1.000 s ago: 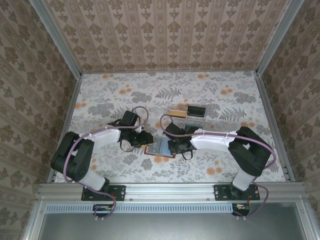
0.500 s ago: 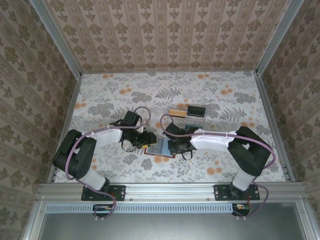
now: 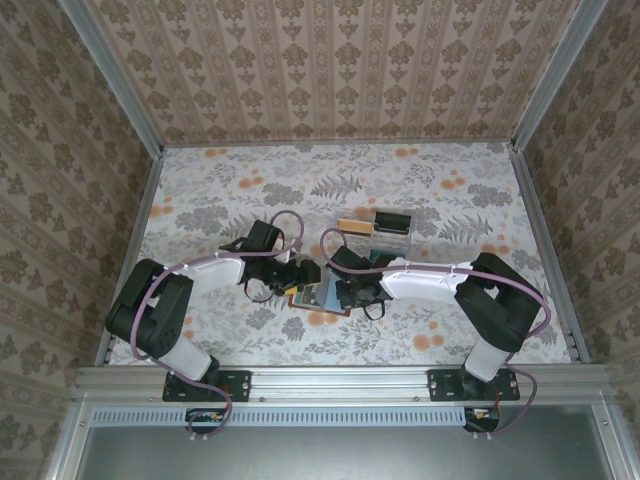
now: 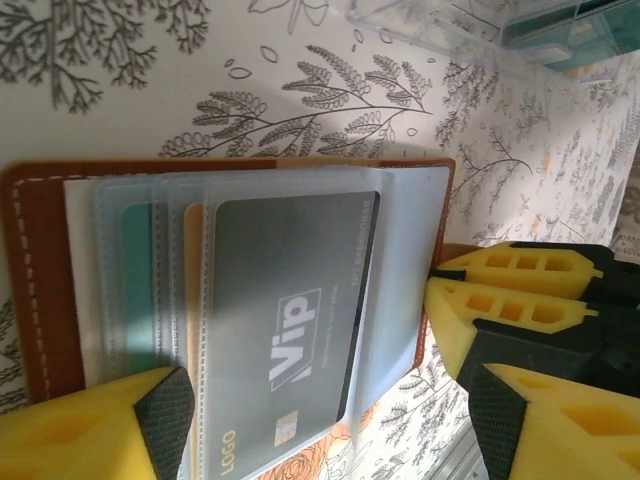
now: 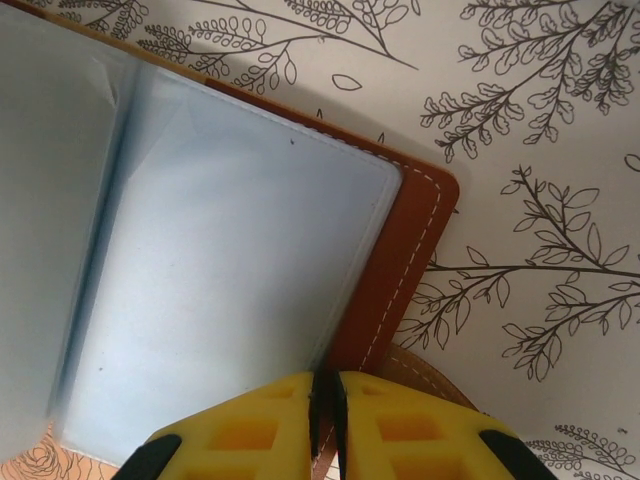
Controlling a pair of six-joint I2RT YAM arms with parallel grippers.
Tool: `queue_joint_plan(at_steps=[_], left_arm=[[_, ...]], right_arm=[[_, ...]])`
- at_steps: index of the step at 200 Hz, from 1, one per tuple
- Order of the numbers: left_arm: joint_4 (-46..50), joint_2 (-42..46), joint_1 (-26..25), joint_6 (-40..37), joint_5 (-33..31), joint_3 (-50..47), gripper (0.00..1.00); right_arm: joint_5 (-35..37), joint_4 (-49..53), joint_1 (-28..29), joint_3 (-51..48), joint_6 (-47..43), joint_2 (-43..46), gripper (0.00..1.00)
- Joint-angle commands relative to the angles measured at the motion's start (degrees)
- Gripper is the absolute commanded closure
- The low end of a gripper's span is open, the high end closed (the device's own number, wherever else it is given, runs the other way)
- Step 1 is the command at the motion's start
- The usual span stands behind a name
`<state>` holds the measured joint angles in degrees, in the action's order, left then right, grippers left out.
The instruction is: Take the credit cards out of the card holder
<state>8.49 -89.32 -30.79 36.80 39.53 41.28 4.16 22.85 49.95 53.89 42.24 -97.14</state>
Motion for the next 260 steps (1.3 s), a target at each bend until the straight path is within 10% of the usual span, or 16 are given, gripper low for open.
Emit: queue_joint_plan(at_steps=[1,131,260], left_arm=[[-1.5,-1.0,-0.7,-0.2,2.7,-0.4,0.17],[2.1,3.1,2.3,0.5,-2.3,-1.1,0.08],[1.7,-0.3,3.6,0.6,-5.3,-3.6,0.79]], right_arm=[[-0.1,0.1,0.3,-0.9,0.7,-1.8,0.84],[1.4,0.2,-2.8,-0.8,-0.2,10.6,0.73],[-14.2,-18.9,-2.7,-0.6,11.0,-0.3,0.84]])
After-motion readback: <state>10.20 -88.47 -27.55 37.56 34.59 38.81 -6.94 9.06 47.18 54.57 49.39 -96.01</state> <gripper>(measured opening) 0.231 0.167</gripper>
